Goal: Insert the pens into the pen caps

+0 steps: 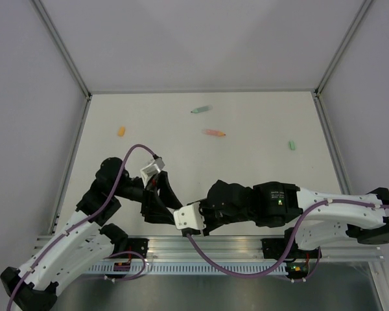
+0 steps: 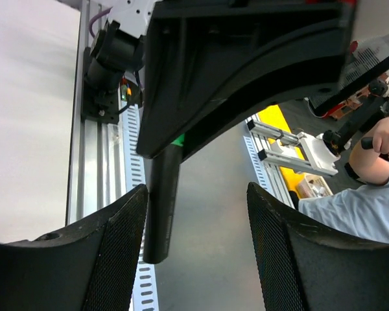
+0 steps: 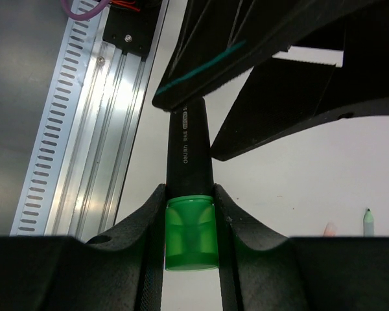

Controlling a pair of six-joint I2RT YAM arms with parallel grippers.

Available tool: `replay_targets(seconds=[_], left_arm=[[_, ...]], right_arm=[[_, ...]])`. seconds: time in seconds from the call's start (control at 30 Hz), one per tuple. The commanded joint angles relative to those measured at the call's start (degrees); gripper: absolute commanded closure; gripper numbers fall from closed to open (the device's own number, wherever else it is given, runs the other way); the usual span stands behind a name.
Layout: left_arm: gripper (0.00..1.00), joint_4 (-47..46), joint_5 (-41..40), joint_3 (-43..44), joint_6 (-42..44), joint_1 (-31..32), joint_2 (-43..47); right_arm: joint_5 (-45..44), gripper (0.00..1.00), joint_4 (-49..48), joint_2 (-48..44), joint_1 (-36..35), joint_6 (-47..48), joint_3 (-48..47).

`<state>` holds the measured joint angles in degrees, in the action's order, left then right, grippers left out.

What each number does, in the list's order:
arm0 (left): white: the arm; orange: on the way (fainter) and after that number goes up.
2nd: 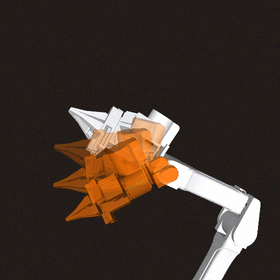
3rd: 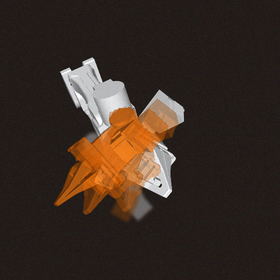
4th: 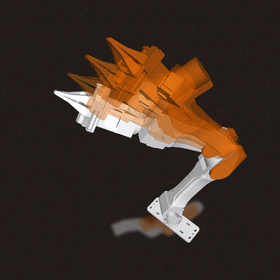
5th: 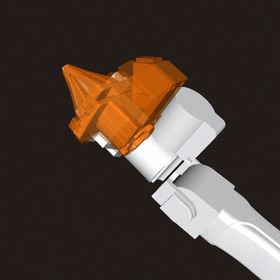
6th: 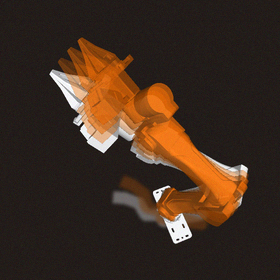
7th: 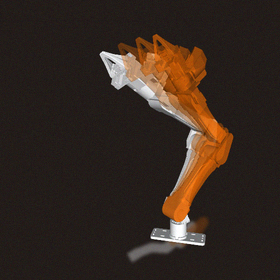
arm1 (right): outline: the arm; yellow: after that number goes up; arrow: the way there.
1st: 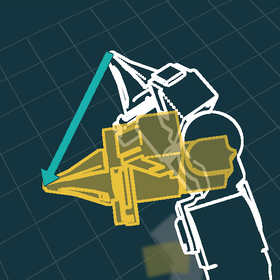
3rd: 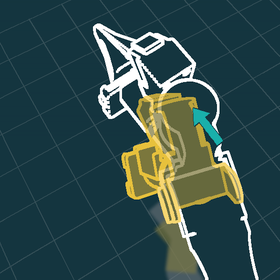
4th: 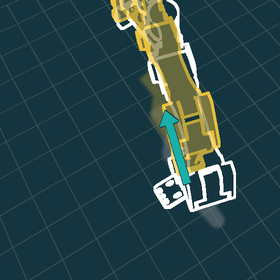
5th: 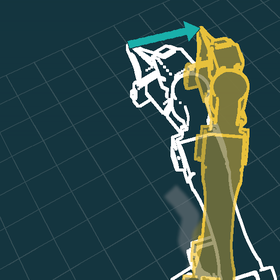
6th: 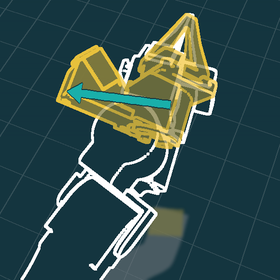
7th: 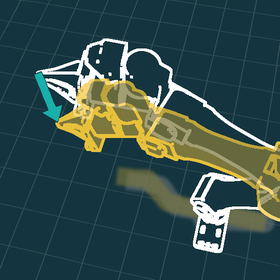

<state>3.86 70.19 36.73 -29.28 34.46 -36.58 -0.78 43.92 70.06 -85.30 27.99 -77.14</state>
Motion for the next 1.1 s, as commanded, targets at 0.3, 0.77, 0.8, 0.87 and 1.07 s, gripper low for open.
replay_targets(seconds=[0.3, 0.77, 0.8, 0.87, 1.07], left_arm=[[0.3, 6.25, -0.67, 1.5, 6.95, 1.14, -4.38], [0.48, 5.81, 0.47, 1.94, 6.69, 5.0, -7.89], [0.49, 5.98, 0.38, 2.03, 6.78, 5.18, -7.98], [0.53, 5.9, 0.21, 1.94, 6.78, 5.44, -7.98], [0.61, 6.43, -0.41, 1.68, 6.86, 6.24, -9.39]], right_arm=[[0.43, 1.0, 3.02, 1.74, 0.04, 3.21, -4.51], [2.27, 1.0, 3.98, 2.1, 1.36, 5.41, -5.47], [2.36, 1.0, 4.07, 2.1, 1.62, 5.41, -5.3], [2.71, 1.0, 4.24, 2.1, 1.97, 5.85, -5.3], [4.55, 1.0, 4.33, 2.71, 3.03, 7.17, -5.65]])
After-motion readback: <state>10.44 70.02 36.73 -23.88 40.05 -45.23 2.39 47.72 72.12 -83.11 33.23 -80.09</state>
